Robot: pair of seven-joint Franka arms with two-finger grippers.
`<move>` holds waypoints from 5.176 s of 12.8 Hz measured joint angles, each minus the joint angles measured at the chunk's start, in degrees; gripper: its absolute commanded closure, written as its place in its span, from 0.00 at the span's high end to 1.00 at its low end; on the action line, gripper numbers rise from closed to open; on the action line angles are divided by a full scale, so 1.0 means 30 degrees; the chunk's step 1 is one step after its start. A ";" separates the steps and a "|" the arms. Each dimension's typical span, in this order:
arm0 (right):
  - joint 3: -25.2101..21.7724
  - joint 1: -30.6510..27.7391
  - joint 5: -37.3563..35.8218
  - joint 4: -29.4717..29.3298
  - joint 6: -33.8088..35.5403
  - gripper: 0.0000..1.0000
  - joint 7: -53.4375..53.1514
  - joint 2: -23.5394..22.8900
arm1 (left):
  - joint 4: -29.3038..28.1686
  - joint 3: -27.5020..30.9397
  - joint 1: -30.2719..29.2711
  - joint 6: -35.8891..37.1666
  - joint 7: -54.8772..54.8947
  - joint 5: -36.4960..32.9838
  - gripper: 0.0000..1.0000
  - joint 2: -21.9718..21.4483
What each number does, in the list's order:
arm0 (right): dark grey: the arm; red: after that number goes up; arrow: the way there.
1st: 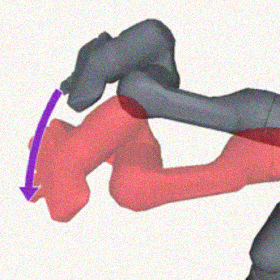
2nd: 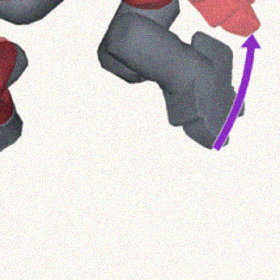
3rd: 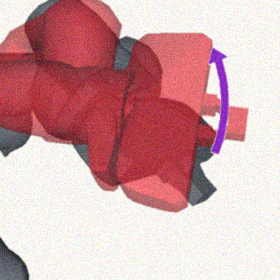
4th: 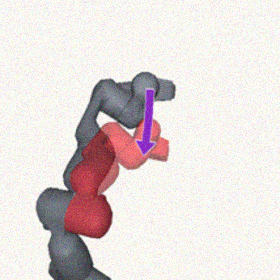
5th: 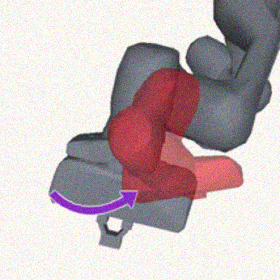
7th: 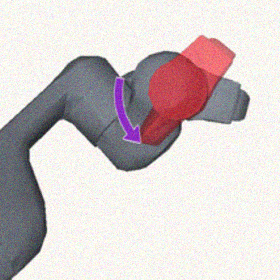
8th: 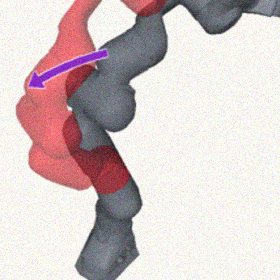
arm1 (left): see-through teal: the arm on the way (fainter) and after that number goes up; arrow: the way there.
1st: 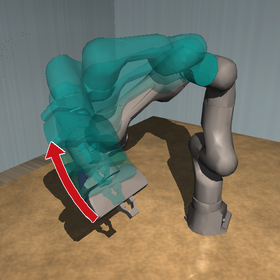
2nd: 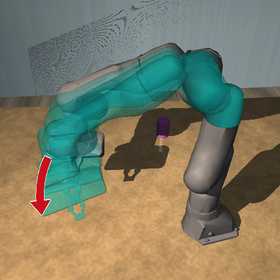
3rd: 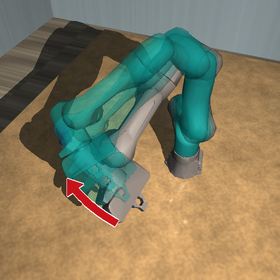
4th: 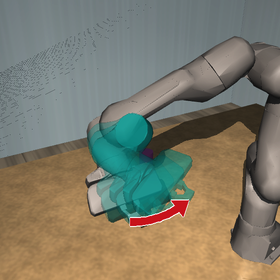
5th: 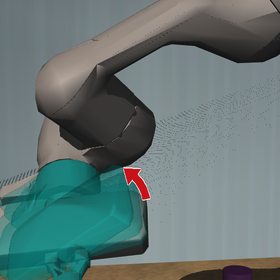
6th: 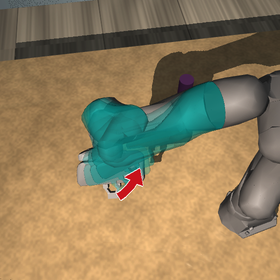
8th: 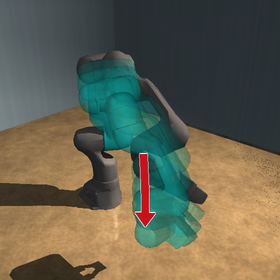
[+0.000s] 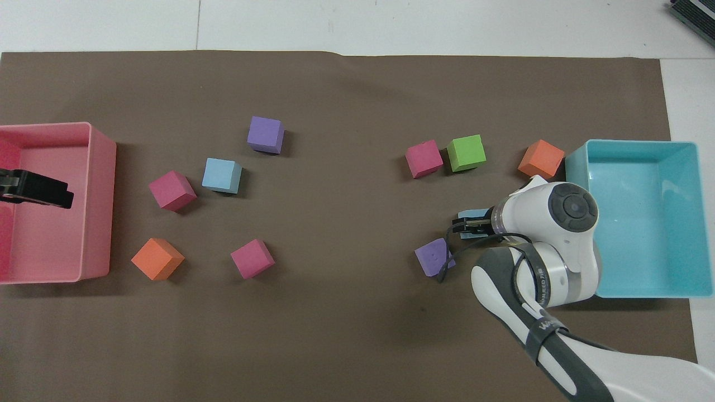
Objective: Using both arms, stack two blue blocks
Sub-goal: 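Close the right gripper on the light-blue cube and lift it, then carry the cube toward mid-table while the left gripper reaches the other cube, then grasp the second light-blue cube with the left gripper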
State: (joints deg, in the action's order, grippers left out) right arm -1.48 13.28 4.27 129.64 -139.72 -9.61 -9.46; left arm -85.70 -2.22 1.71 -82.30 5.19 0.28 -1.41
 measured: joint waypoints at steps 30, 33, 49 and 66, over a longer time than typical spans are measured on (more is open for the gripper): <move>0.0072 0.6238 -0.0062 -1.0793 0.8143 0.00 -0.7378 -0.2889 | -0.1075 -0.0515 0.0330 -0.5249 -0.0075 0.0016 1.00 0.2325; 0.0071 0.7379 -0.0136 -1.2339 0.7276 0.00 -0.8452 -0.4958 | -0.1112 -0.0521 0.0334 -0.6539 -0.0517 0.0016 1.00 0.3316; -0.0013 0.8228 -0.1289 -1.1882 0.3451 0.01 -0.9881 -0.7284 | -0.6252 -0.0583 0.2796 -1.5273 -0.4134 0.0017 1.00 0.7051; 0.0023 0.8359 -0.1296 -1.1386 0.3331 1.00 -0.9579 -0.6918 | -0.7541 -0.0523 0.3087 -1.6921 -0.3141 -0.0001 1.00 0.7427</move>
State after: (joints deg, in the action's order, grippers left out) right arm -1.42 38.35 0.38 95.48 -129.72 -38.35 -30.21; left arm -108.32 -3.78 10.97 -133.07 -4.23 0.28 20.87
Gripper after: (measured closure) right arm 0.000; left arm 0.000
